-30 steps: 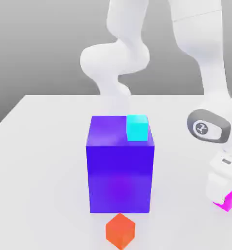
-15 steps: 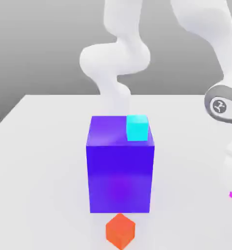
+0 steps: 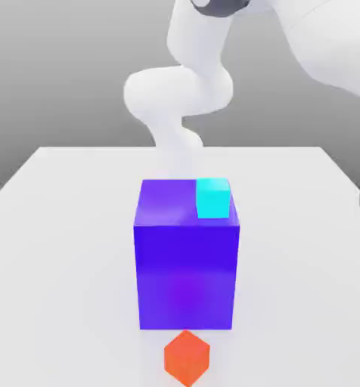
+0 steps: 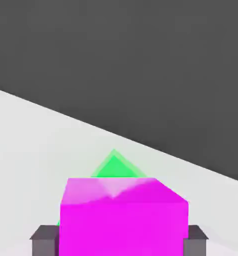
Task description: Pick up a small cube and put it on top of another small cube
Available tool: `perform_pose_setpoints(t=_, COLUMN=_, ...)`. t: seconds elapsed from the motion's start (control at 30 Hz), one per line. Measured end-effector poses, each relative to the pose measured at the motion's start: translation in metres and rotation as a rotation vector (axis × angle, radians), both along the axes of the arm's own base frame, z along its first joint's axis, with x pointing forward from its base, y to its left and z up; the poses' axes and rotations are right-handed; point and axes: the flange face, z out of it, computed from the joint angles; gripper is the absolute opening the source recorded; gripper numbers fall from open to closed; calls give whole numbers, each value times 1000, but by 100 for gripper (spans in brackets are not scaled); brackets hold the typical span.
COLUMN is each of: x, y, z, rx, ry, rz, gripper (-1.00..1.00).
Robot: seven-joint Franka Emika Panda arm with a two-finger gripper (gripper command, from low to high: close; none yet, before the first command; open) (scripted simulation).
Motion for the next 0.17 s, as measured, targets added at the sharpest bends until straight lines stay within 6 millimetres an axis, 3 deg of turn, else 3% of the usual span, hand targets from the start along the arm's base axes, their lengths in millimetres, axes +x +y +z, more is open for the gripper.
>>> perform_pose_setpoints(t=0.07, x=0, y=0, z=-7, rx=-1, ry=-1, rz=-1, gripper=100)
perform_pose_setpoints(t=0.17, x=1, y=0, z=26, rx=-3, ry=-2, rz=-2, gripper=100)
